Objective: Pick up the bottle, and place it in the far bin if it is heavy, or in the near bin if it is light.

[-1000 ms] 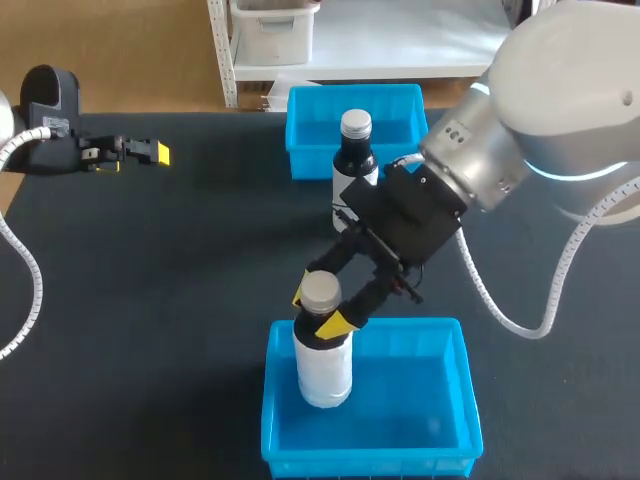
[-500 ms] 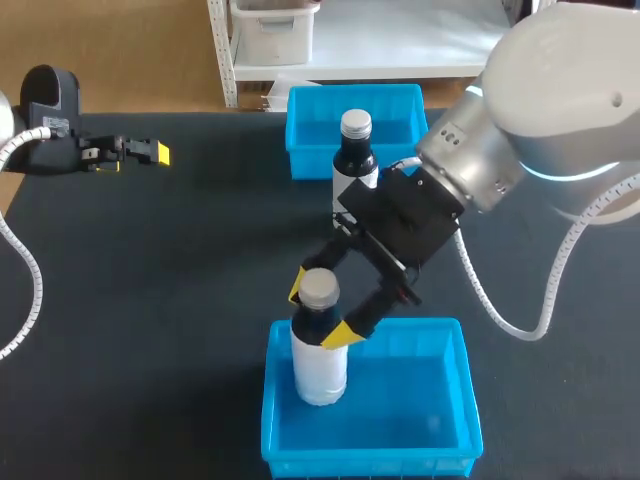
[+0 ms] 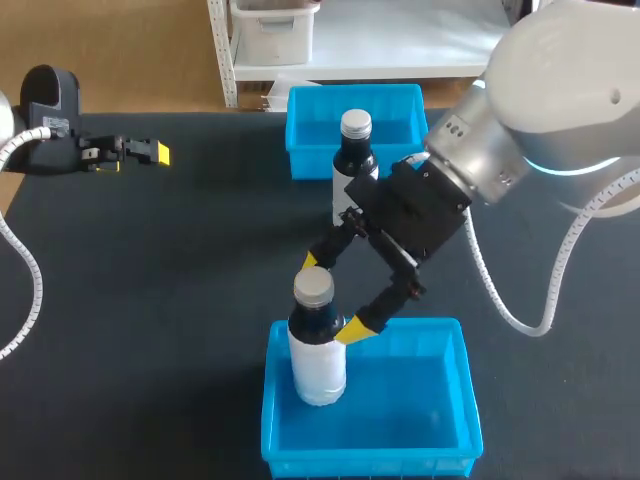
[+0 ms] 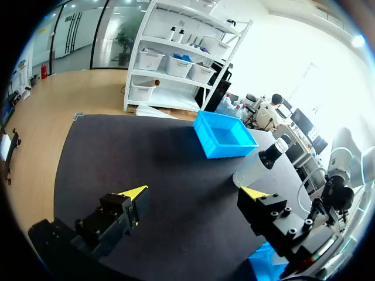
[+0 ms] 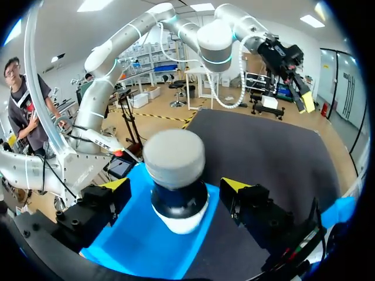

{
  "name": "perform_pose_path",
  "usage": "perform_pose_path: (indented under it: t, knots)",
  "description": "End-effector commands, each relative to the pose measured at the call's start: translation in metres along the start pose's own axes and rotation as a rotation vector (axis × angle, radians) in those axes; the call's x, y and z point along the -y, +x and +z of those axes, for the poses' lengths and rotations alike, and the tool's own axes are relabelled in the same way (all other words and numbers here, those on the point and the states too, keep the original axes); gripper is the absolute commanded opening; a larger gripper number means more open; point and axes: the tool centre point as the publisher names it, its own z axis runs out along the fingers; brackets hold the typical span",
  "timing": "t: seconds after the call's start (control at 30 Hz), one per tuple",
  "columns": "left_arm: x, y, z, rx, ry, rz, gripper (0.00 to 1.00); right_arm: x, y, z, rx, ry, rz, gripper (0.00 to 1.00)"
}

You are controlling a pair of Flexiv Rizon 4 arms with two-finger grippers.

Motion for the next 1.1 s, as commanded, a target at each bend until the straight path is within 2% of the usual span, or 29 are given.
perform_pose_path:
  t: [0.03,0.33,0.6,0.83,1.1]
  knots:
    - [0.000,0.000,0.000,0.000,0.000,0.000,1.00,0.003,0.012,-0.022,-0.012,0.033,0.036,1.00]
    - [0.000,0.000,0.000,0.000,0.000,0.000,1.00,0.033,0.053,-0.095,-0.016,0.223,0.174,1.00]
    - [0.000,0.000,0.000,0.000,0.000,0.000,1.00,0.071,0.083,-0.154,-0.002,0.371,0.249,1.00]
    - [0.000,0.000,0.000,0.000,0.000,0.000,1.00,0.121,0.097,-0.183,0.031,0.438,0.272,1.00]
    - [0.000,0.000,0.000,0.000,0.000,0.000,1.00,0.171,0.104,-0.190,0.066,0.450,0.266,1.00]
